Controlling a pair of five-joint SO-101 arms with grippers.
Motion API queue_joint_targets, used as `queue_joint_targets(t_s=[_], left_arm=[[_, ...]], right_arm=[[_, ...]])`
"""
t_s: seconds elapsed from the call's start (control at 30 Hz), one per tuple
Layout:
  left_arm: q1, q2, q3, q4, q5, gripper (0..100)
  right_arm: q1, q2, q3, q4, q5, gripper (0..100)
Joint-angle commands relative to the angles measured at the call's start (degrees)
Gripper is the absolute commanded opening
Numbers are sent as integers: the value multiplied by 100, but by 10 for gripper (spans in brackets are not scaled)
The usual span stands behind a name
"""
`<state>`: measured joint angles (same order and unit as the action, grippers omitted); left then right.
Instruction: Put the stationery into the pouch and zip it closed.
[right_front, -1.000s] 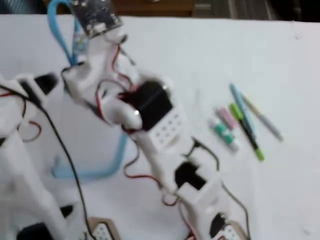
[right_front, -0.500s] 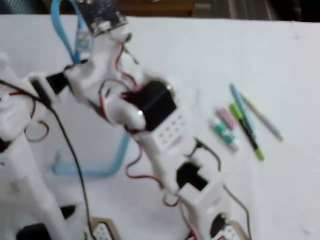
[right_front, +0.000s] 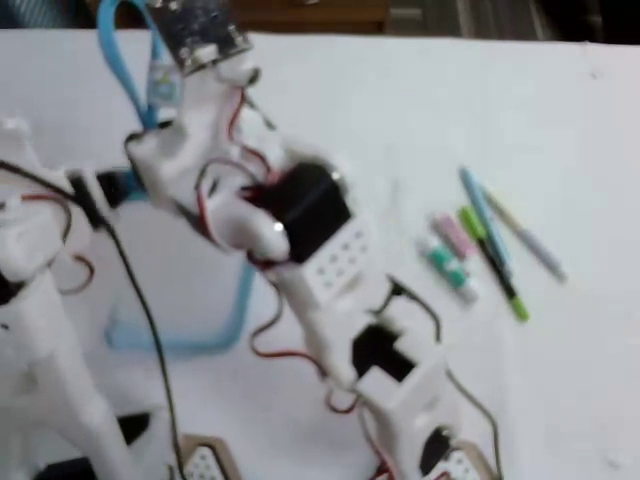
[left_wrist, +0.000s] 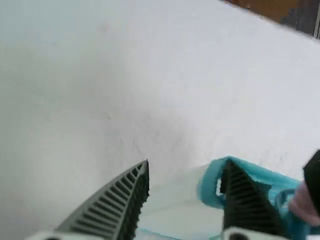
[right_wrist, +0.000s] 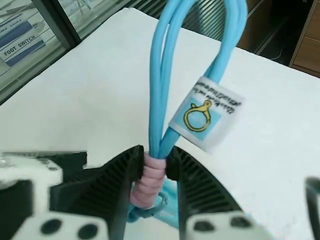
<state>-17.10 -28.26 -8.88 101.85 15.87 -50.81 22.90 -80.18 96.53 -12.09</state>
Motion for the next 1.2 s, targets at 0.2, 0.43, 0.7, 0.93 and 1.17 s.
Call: queue_joint_targets(t_s=[0.2,0.43,0.7,0.93,1.17], left_arm=[[-57,101,897,-114,-791,117],[-57,101,1758,-554,-1345,28],[-48,75,2031,-633,-1495,23],[-57,57,2040,-598,-1591,23],[-31,57,2040,-598,-1600,23]], right_arm=[[31,-400,-70,-48,-44,16],[268,-365,-62,-13,-26,16],[1262,-303,158,-13,-26,16],[2026,-259,316,-4,-18,16],[1947,-286,308,154,105,16]])
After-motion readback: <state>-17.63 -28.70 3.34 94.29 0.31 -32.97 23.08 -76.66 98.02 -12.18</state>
